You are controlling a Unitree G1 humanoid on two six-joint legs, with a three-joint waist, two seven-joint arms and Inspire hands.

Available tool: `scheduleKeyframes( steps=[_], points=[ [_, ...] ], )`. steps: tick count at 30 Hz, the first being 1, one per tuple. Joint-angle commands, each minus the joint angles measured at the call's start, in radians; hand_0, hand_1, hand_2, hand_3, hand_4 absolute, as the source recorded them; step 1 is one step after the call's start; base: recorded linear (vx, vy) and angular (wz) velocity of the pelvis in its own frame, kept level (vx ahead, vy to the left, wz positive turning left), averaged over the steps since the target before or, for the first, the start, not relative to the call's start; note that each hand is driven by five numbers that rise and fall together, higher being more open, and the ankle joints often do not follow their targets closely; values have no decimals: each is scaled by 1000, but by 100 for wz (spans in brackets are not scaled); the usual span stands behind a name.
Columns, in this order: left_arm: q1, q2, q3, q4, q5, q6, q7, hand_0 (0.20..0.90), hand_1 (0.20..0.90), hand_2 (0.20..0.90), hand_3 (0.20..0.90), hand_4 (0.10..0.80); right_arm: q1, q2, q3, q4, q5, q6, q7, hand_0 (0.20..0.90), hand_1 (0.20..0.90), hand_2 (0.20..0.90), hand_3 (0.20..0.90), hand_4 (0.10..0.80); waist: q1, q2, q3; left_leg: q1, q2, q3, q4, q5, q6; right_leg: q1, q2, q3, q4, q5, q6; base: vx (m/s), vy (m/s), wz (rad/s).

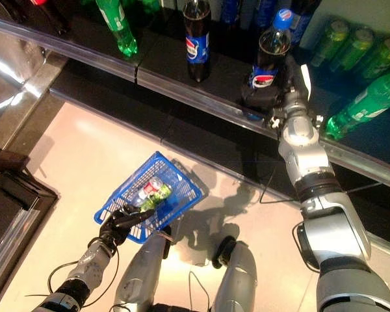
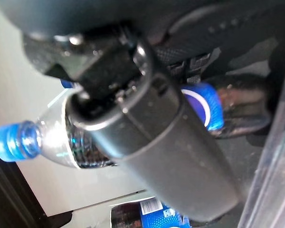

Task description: Pick up the drink and place into the basket.

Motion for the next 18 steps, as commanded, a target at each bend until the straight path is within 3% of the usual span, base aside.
scheduleKeyframes(
  steps=[1,18],
  points=[
    [146,165,-46,-100,31,-45,-42,300,300,300,200,100,-186,-83,-1,-32,23,-76,-15,900,900,900,900,800,56,16,-20,-58,-40,13,29,42,111,63,-13,11,-95,109,65,0,0,0],
    [152,185,-68,-129,-1,-65,-55,300,300,300,200,100,-255,-71,27,60,101,-109,-51,900,900,900,900,800,87,33,-20,-90,-62,-7,20,21,131,22,-24,-4,-96,109,71,2,4,2]
  ],
)
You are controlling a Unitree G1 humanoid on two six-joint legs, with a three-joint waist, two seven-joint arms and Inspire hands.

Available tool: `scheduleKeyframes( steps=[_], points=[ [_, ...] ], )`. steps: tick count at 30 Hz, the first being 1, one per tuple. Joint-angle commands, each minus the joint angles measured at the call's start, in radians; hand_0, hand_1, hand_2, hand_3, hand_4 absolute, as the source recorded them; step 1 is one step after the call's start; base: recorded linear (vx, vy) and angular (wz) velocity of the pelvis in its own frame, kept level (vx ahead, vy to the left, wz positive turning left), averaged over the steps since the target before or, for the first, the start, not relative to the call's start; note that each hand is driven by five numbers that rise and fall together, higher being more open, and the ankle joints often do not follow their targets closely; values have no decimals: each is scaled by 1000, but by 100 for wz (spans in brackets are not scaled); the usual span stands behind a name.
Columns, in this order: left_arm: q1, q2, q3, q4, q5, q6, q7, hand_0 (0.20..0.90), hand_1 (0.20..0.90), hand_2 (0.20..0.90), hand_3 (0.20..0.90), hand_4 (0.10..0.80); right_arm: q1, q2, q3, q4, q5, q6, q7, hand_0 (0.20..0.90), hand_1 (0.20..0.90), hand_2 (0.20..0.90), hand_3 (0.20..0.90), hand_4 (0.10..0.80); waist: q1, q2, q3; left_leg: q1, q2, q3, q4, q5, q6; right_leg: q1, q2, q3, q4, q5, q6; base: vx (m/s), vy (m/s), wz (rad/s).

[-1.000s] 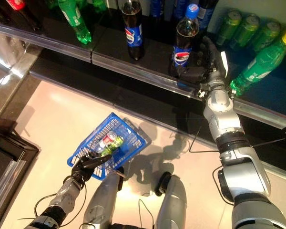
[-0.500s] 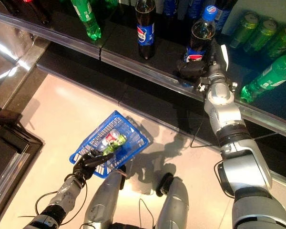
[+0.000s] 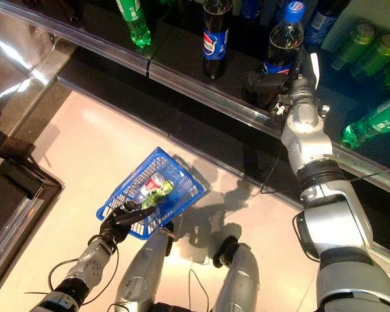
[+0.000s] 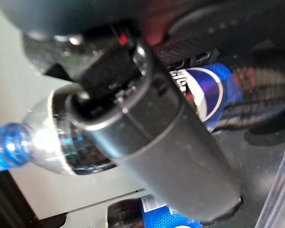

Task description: Pick up the drink and place into the basket.

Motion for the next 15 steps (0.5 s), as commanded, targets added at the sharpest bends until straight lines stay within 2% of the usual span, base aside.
scheduleKeyframes(
  steps=[1,5,6,7,8,15],
  points=[
    [153,169,-47,-91,34,-68,-51,300,300,300,200,100,-188,-72,23,-17,34,-108,-25,900,900,900,900,800,43,33,-20,-55,-55,4,20,24,126,42,-18,9,-82,105,62,20,9,5],
    [152,171,-50,-97,30,-70,-55,300,300,300,200,100,-189,-65,4,4,78,-96,-36,900,900,900,900,800,48,36,-20,-60,-59,2,17,22,128,38,-21,5,-85,106,66,15,2,6],
    [151,171,-51,-98,29,-70,-56,300,300,300,200,100,-190,-64,2,8,86,-92,-36,811,811,811,796,696,49,37,-20,-61,-59,2,16,22,128,37,-21,5,-86,107,67,8,5,5],
    [149,172,-53,-99,24,-70,-57,300,300,300,200,100,-193,-62,0,20,97,-84,-40,535,535,535,475,375,49,39,-20,-63,-61,1,13,23,129,32,-21,5,-86,108,67,5,9,5],
    [148,172,-56,-98,22,-73,-59,300,300,300,200,100,-199,-62,1,27,113,-80,-39,300,300,300,200,100,50,41,-20,-64,-62,1,10,25,130,31,-21,5,-87,108,66,2,13,6],
    [150,171,-63,-104,18,-78,-62,300,300,300,200,100,-203,-54,-13,62,174,-92,-28,300,300,300,200,100,57,48,-20,-66,-64,-1,-9,30,131,24,-25,1,-93,108,68,-2,4,1]
  ],
)
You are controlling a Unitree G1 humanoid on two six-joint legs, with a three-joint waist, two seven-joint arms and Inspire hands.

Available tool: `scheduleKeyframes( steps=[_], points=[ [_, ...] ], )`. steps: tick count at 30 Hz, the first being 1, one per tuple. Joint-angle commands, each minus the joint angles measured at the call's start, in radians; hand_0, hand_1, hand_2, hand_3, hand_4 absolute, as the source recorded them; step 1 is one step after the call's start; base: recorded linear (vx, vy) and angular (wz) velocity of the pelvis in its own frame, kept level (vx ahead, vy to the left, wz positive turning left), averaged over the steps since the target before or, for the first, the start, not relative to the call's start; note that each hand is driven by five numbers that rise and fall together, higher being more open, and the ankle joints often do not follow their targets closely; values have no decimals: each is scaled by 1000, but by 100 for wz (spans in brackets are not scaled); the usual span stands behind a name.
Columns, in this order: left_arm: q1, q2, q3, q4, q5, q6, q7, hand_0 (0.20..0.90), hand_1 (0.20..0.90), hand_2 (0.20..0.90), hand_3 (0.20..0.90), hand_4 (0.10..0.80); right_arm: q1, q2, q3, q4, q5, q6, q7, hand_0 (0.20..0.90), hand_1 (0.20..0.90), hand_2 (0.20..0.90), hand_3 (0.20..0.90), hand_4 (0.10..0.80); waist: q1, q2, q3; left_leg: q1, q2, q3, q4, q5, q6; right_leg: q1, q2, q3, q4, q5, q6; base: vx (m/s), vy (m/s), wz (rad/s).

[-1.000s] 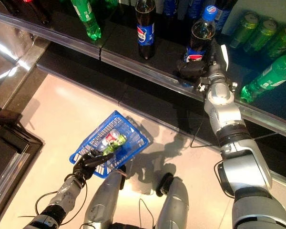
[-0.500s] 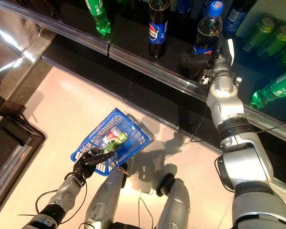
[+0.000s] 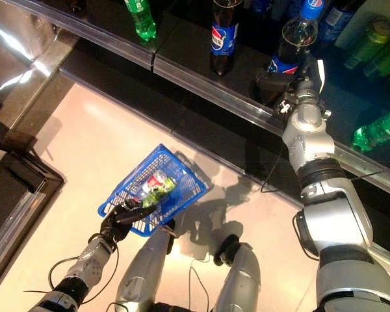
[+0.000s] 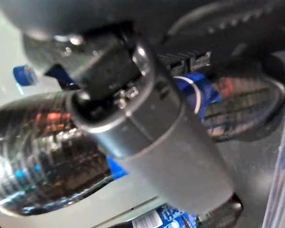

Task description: Pick up the drink and place into the basket.

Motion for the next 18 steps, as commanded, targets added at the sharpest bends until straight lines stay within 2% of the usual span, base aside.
scheduleKeyframes(
  steps=[1,18],
  points=[
    [152,165,-47,-98,32,-70,-45,300,300,300,200,100,-178,-57,-15,-14,62,-98,10,300,300,300,200,100,50,48,-20,-49,-50,12,-11,28,124,26,-13,16,-89,108,63,0,0,0],
    [142,170,-57,-112,22,-74,-51,300,300,300,200,100,-184,-36,-50,7,136,-151,51,300,300,300,200,100,55,55,-20,-44,-49,6,-58,49,122,29,-12,5,-126,120,72,-20,-1,0]
  ],
)
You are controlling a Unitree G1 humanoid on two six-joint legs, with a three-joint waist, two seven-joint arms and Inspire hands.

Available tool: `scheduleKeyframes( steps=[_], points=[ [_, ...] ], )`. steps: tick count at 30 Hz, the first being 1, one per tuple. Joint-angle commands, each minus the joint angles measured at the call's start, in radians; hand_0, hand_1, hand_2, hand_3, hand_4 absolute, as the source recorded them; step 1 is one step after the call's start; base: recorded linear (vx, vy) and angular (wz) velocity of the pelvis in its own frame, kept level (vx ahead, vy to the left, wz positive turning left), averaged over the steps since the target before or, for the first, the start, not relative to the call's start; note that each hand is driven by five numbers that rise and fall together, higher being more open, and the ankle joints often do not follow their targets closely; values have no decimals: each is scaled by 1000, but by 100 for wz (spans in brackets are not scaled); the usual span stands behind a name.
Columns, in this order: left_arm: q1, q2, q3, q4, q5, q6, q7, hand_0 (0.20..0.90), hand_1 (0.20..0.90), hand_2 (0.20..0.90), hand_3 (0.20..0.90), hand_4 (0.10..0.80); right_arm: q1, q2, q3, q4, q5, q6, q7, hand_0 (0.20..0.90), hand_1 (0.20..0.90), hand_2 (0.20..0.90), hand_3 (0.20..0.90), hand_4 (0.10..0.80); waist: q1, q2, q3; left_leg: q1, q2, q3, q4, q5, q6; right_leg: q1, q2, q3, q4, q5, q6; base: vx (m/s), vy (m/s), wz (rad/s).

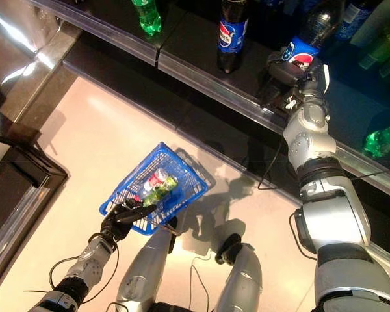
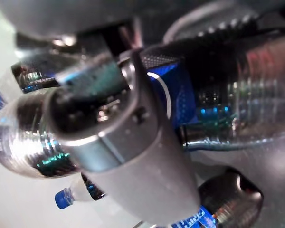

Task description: Pick up the drink and place into the basket.

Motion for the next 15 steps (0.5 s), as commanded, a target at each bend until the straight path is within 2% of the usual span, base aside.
scheduleKeyframes(
  steps=[1,10,15],
  points=[
    [141,171,-55,-104,21,-73,-48,300,300,300,200,100,-171,-54,-11,-14,13,-127,40,300,300,300,200,100,37,52,-20,-42,-47,5,-28,44,120,37,-11,9,-106,118,68,-37,-1,0],
    [132,175,-44,-106,9,-79,-47,300,300,300,200,100,-168,-60,-6,-35,-39,-171,50,300,300,300,200,100,32,46,-20,-16,-43,6,-66,58,119,62,-3,10,-147,129,74,-49,-2,0],
    [125,172,-14,-74,19,-65,-37,300,300,300,200,100,-126,-49,-11,-84,-60,-195,81,300,300,300,200,100,21,17,-36,84,-35,0,-166,89,107,161,27,17,-263,152,84,-27,2,-3]
  ],
)
